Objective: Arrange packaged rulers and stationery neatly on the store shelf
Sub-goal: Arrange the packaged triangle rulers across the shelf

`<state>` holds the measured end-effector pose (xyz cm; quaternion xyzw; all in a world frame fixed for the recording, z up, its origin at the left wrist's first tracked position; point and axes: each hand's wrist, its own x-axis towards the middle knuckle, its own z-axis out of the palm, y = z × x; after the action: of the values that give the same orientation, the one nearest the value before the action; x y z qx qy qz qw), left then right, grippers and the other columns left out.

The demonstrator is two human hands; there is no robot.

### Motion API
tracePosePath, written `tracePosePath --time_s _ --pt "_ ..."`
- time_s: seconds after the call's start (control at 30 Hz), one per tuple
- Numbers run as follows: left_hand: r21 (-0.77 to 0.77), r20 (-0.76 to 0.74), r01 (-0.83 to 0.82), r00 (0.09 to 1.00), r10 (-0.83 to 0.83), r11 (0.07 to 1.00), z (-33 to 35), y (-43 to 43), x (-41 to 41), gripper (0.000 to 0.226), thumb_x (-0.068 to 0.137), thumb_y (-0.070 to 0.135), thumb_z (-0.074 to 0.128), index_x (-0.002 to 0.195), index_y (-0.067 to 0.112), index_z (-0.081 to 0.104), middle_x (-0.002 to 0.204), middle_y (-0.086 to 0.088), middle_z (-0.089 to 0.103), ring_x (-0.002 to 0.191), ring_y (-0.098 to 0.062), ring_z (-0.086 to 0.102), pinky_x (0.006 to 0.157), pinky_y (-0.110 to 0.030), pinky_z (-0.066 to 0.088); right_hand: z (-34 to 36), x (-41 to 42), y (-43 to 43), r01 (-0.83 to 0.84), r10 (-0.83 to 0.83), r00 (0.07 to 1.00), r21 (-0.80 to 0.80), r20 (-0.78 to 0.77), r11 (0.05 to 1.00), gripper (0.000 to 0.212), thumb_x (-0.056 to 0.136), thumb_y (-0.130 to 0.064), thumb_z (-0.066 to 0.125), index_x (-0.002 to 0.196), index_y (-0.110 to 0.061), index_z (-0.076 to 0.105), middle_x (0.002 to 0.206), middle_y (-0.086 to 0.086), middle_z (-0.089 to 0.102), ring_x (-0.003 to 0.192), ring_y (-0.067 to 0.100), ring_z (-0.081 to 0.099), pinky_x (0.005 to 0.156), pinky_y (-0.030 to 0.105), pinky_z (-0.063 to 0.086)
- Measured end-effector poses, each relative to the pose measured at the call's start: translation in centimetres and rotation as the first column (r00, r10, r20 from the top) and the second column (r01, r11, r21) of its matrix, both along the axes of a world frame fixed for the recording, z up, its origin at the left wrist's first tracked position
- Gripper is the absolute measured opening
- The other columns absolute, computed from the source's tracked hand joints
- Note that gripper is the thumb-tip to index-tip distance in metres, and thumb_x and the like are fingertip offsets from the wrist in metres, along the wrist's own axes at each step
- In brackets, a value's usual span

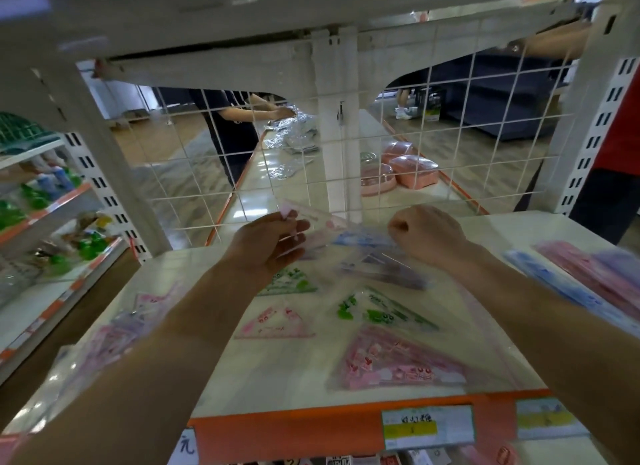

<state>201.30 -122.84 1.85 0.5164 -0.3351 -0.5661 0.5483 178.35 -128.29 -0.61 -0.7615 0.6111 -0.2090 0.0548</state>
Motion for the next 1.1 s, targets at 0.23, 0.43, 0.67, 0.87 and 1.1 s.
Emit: tracePosePath --time_s 0.23,0.43,0.67,0.87,1.1 --pt "-0.024 -0.009 0.098 0.995 -0.098 0.995 0.4 0.0 -1.3 0.016 0.093 0.004 0.052 0.095 0.015 0.063 0.094 -0.001 0.072 0.079 -0.015 0.064 0.07 -0.027 0.055 4.0 1.8 3.4 -0.333 0.165 0.762 0.161 0.626 0.929 0.014 0.094 -0.017 0.055 0.095 -0.013 0.068 0.086 0.001 0.068 0.069 0.006 0.06 0.064 0.019 0.049" --pt "-0.021 -0.123 0.097 0.987 -0.099 0.995 1.2 0.5 -1.6 0.009 0.091 0.002 0.055 0.096 0.005 0.061 0.089 -0.013 0.069 0.078 -0.02 0.062 0.063 -0.027 0.059 4.5 1.7 4.1 -0.295 0.069 0.669 0.179 0.74 0.939 0.008 0.089 -0.011 0.062 0.086 -0.015 0.068 0.073 -0.002 0.067 0.054 -0.001 0.058 0.051 0.011 0.048" --pt "-0.011 -0.003 0.172 0.985 -0.172 0.985 1.9 1.6 -1.6 0.006 0.091 0.012 0.058 0.09 0.008 0.063 0.085 -0.004 0.073 0.074 -0.015 0.069 0.069 -0.028 0.058 4.5 4.3 5.8 -0.374 0.024 0.612 0.263 0.79 0.889 0.003 0.087 -0.013 0.066 0.087 -0.012 0.068 0.082 0.006 0.071 0.064 0.006 0.064 0.057 0.016 0.051" --pt "-0.025 -0.122 0.125 0.984 -0.127 0.992 1.7 3.0 0.0 0.012 0.092 0.01 0.056 0.084 0.003 0.061 0.079 -0.008 0.072 0.069 -0.019 0.071 0.065 -0.031 0.06 3.9 5.7 7.0 -0.4 0.058 0.623 0.255 0.78 0.88 0.006 0.084 -0.011 0.069 0.086 -0.005 0.07 0.077 0.007 0.069 0.064 0.007 0.063 0.055 0.014 0.051" --pt "-0.066 -0.031 0.192 0.98 -0.195 0.979 0.7 4.6 1.3 0.015 0.094 0.015 0.052 0.08 0.013 0.056 0.083 -0.003 0.072 0.08 -0.018 0.069 0.089 -0.037 0.051 3.3 7.4 8.4 -0.468 0.096 0.646 0.293 0.757 0.834 0.007 0.085 -0.017 0.068 0.087 -0.011 0.07 0.085 0.009 0.071 0.069 0.009 0.064 0.055 0.015 0.05"
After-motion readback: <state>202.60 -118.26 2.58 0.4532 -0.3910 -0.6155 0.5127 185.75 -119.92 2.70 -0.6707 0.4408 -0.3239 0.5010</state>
